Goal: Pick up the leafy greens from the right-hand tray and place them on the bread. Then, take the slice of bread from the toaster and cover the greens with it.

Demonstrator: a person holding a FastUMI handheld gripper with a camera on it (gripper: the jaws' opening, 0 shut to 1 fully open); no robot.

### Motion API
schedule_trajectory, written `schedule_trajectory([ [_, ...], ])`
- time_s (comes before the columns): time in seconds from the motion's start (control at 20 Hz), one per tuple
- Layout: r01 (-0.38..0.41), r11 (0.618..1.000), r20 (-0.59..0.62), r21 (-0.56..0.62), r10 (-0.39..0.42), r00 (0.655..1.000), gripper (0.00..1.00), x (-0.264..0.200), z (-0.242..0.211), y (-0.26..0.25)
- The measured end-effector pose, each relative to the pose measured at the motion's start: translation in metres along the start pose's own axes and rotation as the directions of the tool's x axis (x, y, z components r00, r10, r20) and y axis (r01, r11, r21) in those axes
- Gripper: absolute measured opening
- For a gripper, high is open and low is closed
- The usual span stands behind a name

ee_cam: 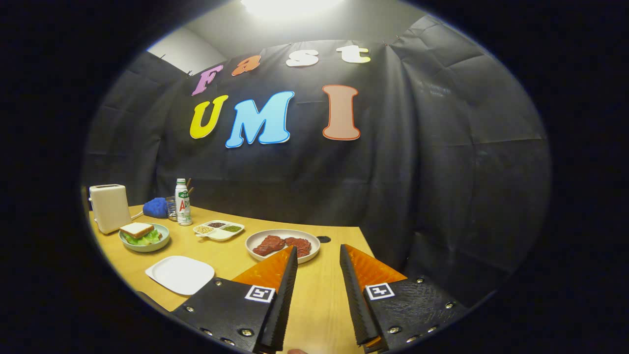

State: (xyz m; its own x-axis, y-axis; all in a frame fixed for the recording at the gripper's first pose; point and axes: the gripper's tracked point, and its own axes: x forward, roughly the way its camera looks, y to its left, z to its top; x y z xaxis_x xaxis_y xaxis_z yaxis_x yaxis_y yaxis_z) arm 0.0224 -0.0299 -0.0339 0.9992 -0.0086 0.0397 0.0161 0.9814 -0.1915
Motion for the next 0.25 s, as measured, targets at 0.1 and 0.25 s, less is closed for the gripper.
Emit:
schedule_trajectory([
  [0.1,0.053,0.997,0.013,-0.062,-0.052,0.999,0.53,0.000,-0.002,-0.024],
  [0.25,0.074,0.995,0.052,-0.069,-0.071,0.996,0.53,-0.006,0.004,-0.037],
])
